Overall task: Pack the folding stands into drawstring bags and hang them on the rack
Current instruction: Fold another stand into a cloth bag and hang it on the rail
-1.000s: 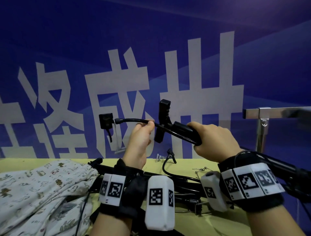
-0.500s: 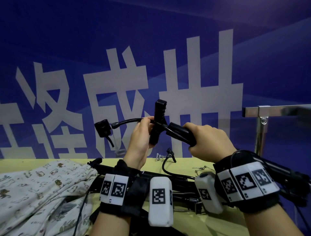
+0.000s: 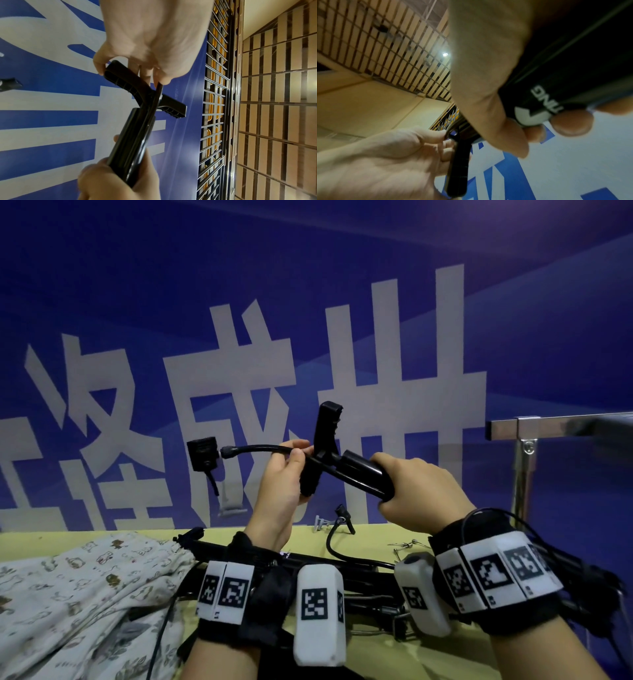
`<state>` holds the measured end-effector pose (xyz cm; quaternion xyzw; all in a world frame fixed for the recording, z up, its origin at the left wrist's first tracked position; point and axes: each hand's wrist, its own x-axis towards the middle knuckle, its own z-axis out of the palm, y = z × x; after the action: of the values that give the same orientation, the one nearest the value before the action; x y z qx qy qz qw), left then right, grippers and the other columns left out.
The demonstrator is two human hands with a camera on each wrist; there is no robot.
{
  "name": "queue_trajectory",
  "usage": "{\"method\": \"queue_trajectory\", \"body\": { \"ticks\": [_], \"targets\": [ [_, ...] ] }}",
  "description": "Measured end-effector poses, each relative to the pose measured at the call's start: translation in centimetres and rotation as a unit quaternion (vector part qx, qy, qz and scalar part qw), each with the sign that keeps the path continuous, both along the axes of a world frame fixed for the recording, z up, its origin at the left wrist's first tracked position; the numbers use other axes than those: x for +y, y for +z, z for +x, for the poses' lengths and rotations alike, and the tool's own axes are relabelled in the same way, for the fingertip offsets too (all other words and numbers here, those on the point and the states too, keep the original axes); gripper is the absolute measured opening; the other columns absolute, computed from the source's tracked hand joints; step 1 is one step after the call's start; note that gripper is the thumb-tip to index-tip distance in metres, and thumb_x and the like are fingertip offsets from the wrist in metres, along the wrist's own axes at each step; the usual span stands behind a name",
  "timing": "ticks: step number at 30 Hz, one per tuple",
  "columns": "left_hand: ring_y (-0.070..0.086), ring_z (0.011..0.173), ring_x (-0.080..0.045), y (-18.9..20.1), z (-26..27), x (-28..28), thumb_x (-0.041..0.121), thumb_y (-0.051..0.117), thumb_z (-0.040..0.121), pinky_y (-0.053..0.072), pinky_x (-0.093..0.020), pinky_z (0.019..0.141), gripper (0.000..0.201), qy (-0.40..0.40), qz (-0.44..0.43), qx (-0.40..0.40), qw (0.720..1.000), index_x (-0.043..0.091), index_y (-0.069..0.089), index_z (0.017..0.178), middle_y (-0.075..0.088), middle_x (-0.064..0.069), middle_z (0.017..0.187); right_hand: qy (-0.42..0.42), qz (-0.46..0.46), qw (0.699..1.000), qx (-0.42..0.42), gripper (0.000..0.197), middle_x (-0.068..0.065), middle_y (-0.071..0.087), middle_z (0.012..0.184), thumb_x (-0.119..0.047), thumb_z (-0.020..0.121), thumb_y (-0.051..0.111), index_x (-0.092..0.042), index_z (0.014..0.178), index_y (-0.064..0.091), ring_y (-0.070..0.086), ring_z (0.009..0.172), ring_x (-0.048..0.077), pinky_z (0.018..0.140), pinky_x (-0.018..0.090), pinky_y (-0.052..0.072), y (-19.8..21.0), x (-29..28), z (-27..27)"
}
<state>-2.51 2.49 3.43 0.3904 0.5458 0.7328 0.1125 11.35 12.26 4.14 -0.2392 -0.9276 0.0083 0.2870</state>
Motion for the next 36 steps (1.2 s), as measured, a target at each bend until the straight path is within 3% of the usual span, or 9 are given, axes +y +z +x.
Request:
{"method": "queue_trajectory", "body": {
  "ticks": [3, 7, 11, 14, 17, 21, 27, 32, 36],
  "targets": [
    [0.055, 0.085, -0.012, -0.1, -0.2, 0.3, 0.018, 0.030, 0.103, 0.041, -0.034, 0.074, 0.024, 0.022, -0.004, -0.004, 1.000, 0.027, 0.051, 0.096, 0.061, 0.006, 0.092, 0.000, 0.020, 1.000, -0.013, 0.036, -0.004, 0.052, 0.083, -0.017, 0.082, 0.053, -0.025, 0.116, 0.044, 0.050, 0.074, 0.020, 0.065, 0.027, 0.041, 0.0, -0.4, -0.1],
    [0.052, 0.088, -0.015, -0.1, -0.2, 0.7, 0.017, 0.030, 0.103, 0.041, -0.039, 0.085, 0.023, 0.062, 0.014, 0.001, 0.998, 0.024, 0.045, 0.087, 0.057, 0.003, 0.088, 0.005, 0.027, 1.000, -0.015, 0.039, -0.002, 0.056, 0.087, -0.017, 0.081, 0.055, -0.024, 0.118, 0.043, 0.051, 0.075, 0.020, 0.068, 0.028, 0.046, 0.3, -0.8, -0.2],
    [0.046, 0.070, -0.012, -0.2, -0.4, 0.8, 0.019, 0.030, 0.103, 0.039, -0.030, 0.065, 0.023, 0.072, 0.012, 0.008, 0.997, 0.023, 0.042, 0.084, 0.051, 0.002, 0.079, 0.011, 0.022, 1.000, -0.018, 0.040, 0.000, 0.062, 0.095, -0.017, 0.081, 0.055, -0.025, 0.119, 0.043, 0.053, 0.077, 0.020, 0.069, 0.030, 0.048, 0.2, -1.0, -0.2],
    [0.047, 0.070, -0.013, -0.2, -0.7, 0.5, 0.020, 0.033, 0.102, 0.038, -0.030, 0.063, 0.021, 0.067, 0.016, -0.025, 0.997, 0.022, 0.045, 0.085, 0.053, 0.001, 0.079, 0.013, 0.020, 1.000, -0.019, 0.040, 0.000, 0.062, 0.094, -0.017, 0.082, 0.055, -0.025, 0.119, 0.043, 0.053, 0.076, 0.020, 0.068, 0.029, 0.046, 0.2, -1.1, -0.4],
    [0.057, 0.079, -0.010, 0.2, -0.5, 0.2, 0.014, 0.037, 0.101, 0.040, -0.034, 0.069, 0.018, 0.025, 0.021, -0.086, 0.996, 0.023, 0.045, 0.088, 0.065, 0.007, 0.081, 0.002, 0.029, 0.999, -0.021, 0.040, -0.003, 0.058, 0.088, -0.016, 0.082, 0.053, -0.027, 0.119, 0.043, 0.052, 0.075, 0.019, 0.066, 0.027, 0.043, 0.3, -0.7, -0.1],
    [0.061, 0.099, -0.016, 0.5, 0.1, 0.0, 0.016, 0.035, 0.101, 0.036, -0.048, 0.092, 0.015, -0.006, 0.034, -0.104, 0.994, 0.022, 0.045, 0.092, 0.074, 0.008, 0.084, 0.006, -0.012, 0.999, -0.041, 0.040, -0.006, 0.054, 0.082, -0.014, 0.080, 0.053, -0.029, 0.116, 0.045, 0.055, 0.077, 0.018, 0.066, 0.027, 0.045, 0.3, -0.1, 0.6],
    [0.065, 0.091, -0.021, 1.8, -0.2, -1.7, 0.009, 0.033, 0.100, 0.042, -0.043, 0.096, 0.016, 0.009, 0.150, -0.140, 0.979, 0.018, 0.042, 0.110, 0.066, -0.003, 0.101, 0.053, -0.129, 0.987, -0.082, 0.037, -0.007, 0.054, 0.083, -0.008, 0.077, 0.057, -0.029, 0.107, 0.048, 0.055, 0.077, 0.014, 0.061, 0.023, 0.042, 0.1, 0.7, 0.8],
    [0.060, 0.078, -0.013, 2.2, 0.0, -1.9, -0.006, 0.028, 0.098, 0.052, -0.034, 0.079, 0.029, 0.063, 0.163, -0.106, 0.979, 0.022, 0.036, 0.097, 0.050, 0.001, 0.105, 0.074, -0.212, 0.964, -0.140, 0.040, -0.005, 0.055, 0.089, -0.006, 0.077, 0.060, -0.026, 0.110, 0.049, 0.053, 0.073, 0.012, 0.069, 0.028, 0.050, -0.4, 0.1, -0.1],
    [0.049, 0.069, -0.008, 1.8, -0.2, -1.6, -0.013, 0.027, 0.092, 0.043, -0.020, 0.058, 0.045, 0.190, 0.026, 0.045, 0.980, 0.024, 0.037, 0.116, 0.049, 0.001, 0.107, 0.066, -0.226, 0.939, -0.251, 0.044, 0.004, 0.062, 0.101, -0.011, 0.077, 0.065, -0.020, 0.119, 0.053, 0.060, 0.086, 0.020, 0.083, 0.035, 0.053, -1.6, -1.4, -1.7]
  ]
}}
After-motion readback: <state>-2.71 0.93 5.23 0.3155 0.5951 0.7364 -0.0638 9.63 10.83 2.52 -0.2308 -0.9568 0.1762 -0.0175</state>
